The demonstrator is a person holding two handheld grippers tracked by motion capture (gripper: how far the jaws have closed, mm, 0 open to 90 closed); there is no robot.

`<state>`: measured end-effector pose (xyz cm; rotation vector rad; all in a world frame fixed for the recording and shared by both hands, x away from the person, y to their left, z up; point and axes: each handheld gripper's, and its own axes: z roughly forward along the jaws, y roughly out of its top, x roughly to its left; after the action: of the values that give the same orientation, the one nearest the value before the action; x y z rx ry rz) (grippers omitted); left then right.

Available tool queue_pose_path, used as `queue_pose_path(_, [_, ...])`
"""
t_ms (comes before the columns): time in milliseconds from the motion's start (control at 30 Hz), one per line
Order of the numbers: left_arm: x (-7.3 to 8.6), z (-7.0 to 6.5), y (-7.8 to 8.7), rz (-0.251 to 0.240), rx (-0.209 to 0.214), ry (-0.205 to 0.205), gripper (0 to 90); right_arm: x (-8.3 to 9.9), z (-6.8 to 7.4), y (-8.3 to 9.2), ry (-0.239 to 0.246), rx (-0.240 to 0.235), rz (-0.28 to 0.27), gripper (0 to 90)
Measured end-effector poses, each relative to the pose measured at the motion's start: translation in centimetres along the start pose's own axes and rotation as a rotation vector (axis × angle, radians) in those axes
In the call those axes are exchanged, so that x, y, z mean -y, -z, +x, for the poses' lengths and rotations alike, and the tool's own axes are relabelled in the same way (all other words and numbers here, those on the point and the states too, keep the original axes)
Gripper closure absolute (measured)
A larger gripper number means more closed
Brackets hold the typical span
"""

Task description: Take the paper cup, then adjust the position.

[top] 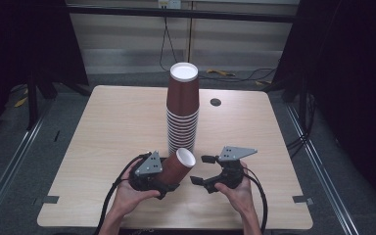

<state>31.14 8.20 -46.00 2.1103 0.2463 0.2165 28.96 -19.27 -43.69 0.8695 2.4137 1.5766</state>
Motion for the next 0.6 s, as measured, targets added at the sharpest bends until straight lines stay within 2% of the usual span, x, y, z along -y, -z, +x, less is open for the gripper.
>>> queue_pose_path(133, [-0.16,-0.15,-0.16,0.041,0.006,-0.016,13.1,0.08,0.1,-0.04,0.022,0.023,0.038,13.7])
queue_pose_path(300, [-0.32,-0.08,-0.15,0.08,0.023,-0.044,13.1,0.08,0.12,-0.06,0.029,0.025,0.062,13.8])
queue_pose_path(400, [-0.36,-0.22,-0.2,0.107,0.028,-0.058,13.2,0.12,0.14,-0.21,0.04,0.024,0.086,13.8])
queue_pose_path(433, [-0.36,-0.28,-0.19,0.107,0.017,-0.066,13.3,0.14,0.15,-0.25,0.046,0.022,0.091,13.8])
queue_pose_path(533, [-0.36,-0.32,-0.27,0.122,0.029,-0.071,13.4,0.16,0.19,-0.29,0.052,0.016,0.108,13.8])
queue_pose_path(600, [-0.28,-0.41,-0.51,0.151,0.035,-0.083,13.4,0.16,0.19,-0.37,0.058,0.005,0.123,13.8])
